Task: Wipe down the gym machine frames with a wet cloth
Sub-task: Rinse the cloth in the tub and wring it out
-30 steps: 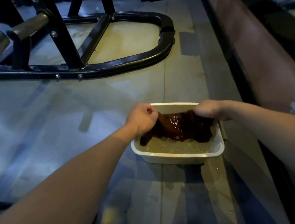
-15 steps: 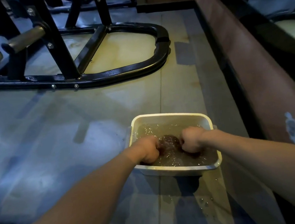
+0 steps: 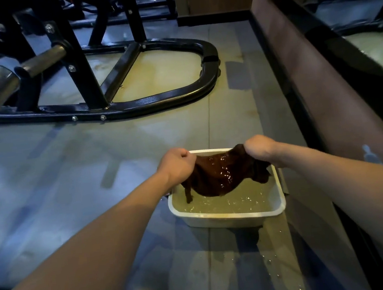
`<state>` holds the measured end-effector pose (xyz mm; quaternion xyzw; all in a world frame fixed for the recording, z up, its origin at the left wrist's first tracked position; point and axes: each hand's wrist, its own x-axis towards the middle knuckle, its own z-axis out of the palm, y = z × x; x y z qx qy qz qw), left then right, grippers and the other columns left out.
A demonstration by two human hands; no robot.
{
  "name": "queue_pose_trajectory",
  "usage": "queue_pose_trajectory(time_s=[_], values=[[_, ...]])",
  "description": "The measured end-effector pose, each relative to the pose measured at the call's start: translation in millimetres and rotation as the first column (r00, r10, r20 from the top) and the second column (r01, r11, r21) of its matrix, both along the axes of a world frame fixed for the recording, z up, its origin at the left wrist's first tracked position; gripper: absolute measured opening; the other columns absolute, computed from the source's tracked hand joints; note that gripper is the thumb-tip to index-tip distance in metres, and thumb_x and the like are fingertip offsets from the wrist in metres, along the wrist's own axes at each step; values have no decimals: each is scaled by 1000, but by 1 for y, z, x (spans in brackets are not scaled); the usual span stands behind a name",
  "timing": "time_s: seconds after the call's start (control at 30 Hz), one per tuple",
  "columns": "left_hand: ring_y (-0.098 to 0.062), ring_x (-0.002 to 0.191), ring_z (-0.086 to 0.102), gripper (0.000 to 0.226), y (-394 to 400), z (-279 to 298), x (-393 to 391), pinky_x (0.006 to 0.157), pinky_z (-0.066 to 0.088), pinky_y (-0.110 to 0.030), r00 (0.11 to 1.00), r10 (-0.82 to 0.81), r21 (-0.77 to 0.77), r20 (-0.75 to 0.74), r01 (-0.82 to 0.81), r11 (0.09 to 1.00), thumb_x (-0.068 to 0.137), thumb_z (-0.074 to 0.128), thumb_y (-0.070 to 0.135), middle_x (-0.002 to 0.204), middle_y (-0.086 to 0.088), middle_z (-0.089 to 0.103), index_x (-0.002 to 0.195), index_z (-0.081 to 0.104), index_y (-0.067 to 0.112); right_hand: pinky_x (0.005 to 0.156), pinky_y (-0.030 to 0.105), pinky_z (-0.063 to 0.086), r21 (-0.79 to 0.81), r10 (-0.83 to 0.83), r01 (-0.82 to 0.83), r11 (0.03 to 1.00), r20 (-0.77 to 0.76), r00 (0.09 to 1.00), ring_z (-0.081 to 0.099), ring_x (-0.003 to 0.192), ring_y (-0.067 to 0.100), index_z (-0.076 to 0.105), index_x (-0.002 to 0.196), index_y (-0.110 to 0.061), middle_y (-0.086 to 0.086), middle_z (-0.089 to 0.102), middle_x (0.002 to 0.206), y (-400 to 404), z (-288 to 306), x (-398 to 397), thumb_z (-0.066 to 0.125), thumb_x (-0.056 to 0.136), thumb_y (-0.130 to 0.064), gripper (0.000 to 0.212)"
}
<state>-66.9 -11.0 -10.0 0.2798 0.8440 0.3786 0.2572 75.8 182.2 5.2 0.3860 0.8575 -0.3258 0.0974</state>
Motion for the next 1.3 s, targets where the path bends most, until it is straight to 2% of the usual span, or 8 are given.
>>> queue_pose_trajectory(time_s=[0.13, 0.23, 0.43, 0.6, 0.73, 0.97, 1.1, 1.3], values=[[-21, 89, 64, 23, -8, -20, 3, 83, 55, -33, 943, -311, -319, -120, 260, 911, 97, 55, 16, 92, -3, 71, 99, 78, 17, 74, 32, 46, 61, 95, -103, 993, 115, 989, 61, 94, 27, 62, 99, -5, 11, 61, 98, -11, -15, 2, 46, 103, -15, 19], [-24, 105, 60, 26, -4, -38, 10, 101, 48, -35, 850, -484, -496, -208, 335, 801, 98, 57, 18, 106, -1, 71, 113, 76, 28, 75, 31, 49, 122, 236, -276, 953, 270, 934, 64, 95, 28, 70, 99, -9, 9, 67, 96, -20, -26, 2, 55, 95, -17, 18], [-27, 98, 63, 25, 3, -61, 25, 89, 55, -36, 664, -744, -741, -77, 461, 488, 96, 61, 13, 108, -7, 67, 119, 70, 17, 85, 33, 52, 122, 455, -577, 807, 494, 741, 67, 109, 29, 69, 119, -5, 12, 69, 119, -57, -46, 4, 66, 96, -9, 24], [-26, 102, 64, 26, 10, -43, 22, 96, 55, -38, 832, -553, -572, -26, 442, 691, 96, 56, 10, 106, -5, 71, 108, 78, 18, 82, 32, 52, 124, 441, -552, 825, 468, 765, 62, 98, 27, 69, 116, -7, 12, 66, 109, -55, -34, -3, 64, 97, -14, 20], [-18, 79, 55, 26, 9, -20, 17, 72, 50, -31, 951, -308, -308, 25, 300, 903, 100, 48, 13, 83, -7, 63, 89, 71, 7, 80, 34, 50, 143, 267, -307, 941, 241, 933, 63, 97, 28, 68, 103, -3, 13, 64, 102, -33, -13, -4, 45, 104, -18, 27], [-19, 66, 44, 27, 9, 11, 10, 64, 37, -32, 999, 28, 72, 41, -31, 997, 95, 48, 21, 69, -7, 46, 69, 53, 17, 64, 31, 41, 180, 82, -83, 980, 13, 997, 49, 90, 27, 57, 81, -6, 12, 53, 90, -7, 3, -5, 37, 104, -6, 30], [-19, 64, 43, 29, 6, 4, 10, 62, 37, -33, 998, -58, -19, 10, 58, 998, 98, 49, 23, 67, -6, 44, 71, 55, 16, 63, 29, 43, 129, 6, -7, 992, 5, 1000, 56, 76, 22, 63, 81, -5, 12, 59, 86, -4, -6, -2, 36, 105, -8, 36], [-19, 74, 55, 25, 9, -18, 22, 65, 48, -28, 979, -202, -317, -26, 184, 930, 98, 51, 15, 78, -6, 57, 78, 65, 12, 77, 31, 46, 110, 183, -212, 971, 229, 956, 59, 86, 23, 62, 86, -12, 8, 62, 90, -12, -25, 0, 45, 103, -18, 24]])
